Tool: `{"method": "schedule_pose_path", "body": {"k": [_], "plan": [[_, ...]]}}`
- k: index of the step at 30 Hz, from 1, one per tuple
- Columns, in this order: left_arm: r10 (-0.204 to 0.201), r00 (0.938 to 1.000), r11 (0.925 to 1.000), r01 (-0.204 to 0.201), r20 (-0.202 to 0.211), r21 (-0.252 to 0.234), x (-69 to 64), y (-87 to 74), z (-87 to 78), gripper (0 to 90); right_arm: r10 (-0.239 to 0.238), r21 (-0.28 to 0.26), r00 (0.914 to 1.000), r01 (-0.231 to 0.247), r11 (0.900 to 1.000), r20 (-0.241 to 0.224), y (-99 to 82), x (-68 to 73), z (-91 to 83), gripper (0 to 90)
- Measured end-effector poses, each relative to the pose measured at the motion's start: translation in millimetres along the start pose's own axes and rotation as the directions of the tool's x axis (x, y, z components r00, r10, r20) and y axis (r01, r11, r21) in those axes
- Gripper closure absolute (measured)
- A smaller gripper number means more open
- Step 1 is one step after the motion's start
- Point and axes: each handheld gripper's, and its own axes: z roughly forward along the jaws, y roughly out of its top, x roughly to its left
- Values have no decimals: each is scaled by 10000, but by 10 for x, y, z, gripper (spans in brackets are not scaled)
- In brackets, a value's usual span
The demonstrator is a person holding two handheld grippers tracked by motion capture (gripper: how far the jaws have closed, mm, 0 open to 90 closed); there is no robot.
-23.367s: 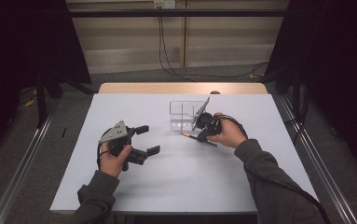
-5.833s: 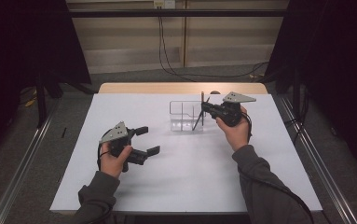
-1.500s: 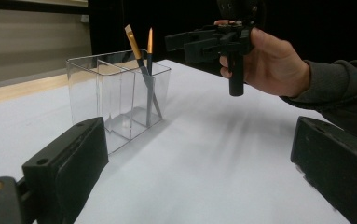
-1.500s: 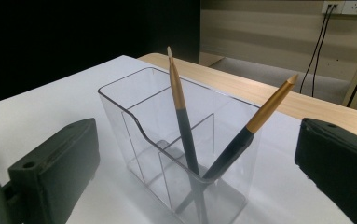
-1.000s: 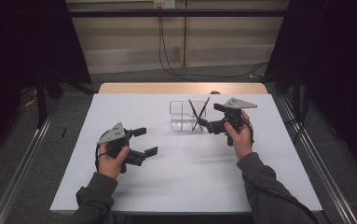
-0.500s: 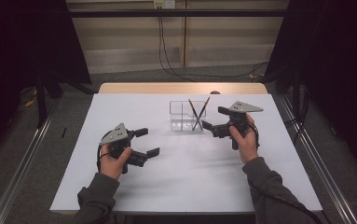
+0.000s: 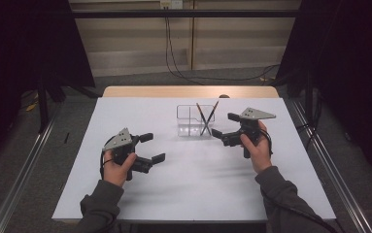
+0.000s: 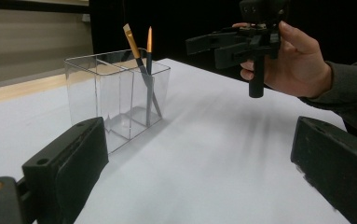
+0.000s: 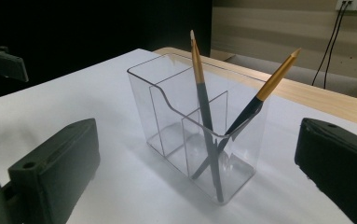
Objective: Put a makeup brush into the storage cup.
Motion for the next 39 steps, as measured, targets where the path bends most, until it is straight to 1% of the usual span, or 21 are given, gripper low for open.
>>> {"method": "schedule_pose_path", "body": {"k": [2,6,8,10,11,18,20,21,23,27,34,35,39], "plan": [[-2,10000,10000,2,-57,14,-2,2,-2,37,27,17,10000,-27,10000,-36,0,9,-21,0],[9,10000,10000,-9,-24,-27,-2,4,-1,37,8,-21,10000,-8,10000,-19,-5,18,-57,0],[16,10000,10000,-16,-16,-6,-4,6,0,37,54,-28,9999,-54,10000,-86,-9,21,-85,0],[-3,10000,10000,3,-29,-14,-5,6,-1,37,53,14,10000,-53,10000,-29,-16,26,-102,0],[14,10000,10000,-14,-82,-13,-6,6,-3,37,27,-8,9999,-27,10000,-98,-20,23,-112,0],[20,10000,10000,-20,-96,1,-8,10,-18,37,148,-117,9999,-148,9998,7,-38,16,-202,0],[14,10000,10000,-14,-74,-11,-8,10,-19,37,212,-79,9998,-212,9997,-8,-46,16,-223,0],[39,10000,10000,-38,-71,8,-6,11,-21,37,154,-89,9999,-154,9998,22,-50,16,-236,0],[26,10000,10000,-26,-74,-2,-6,12,-21,37,232,-109,9997,-233,9997,-7,-58,18,-256,0],[39,10000,10000,-39,-70,5,-6,14,-17,37,109,-151,9999,-109,9998,31,-66,19,-308,0],[38,10000,10000,-38,-53,11,-5,16,-16,37,283,-228,9995,-279,9993,135,-92,-11,-404,0],[56,10000,10000,-56,-73,-3,-7,17,-15,37,245,-223,9996,-241,9995,172,-95,-16,-419,0],[-3,10000,10000,3,-81,-58,-12,17,-12,37,288,-219,9995,-285,9994,136,-110,-16,-466,0]]}}
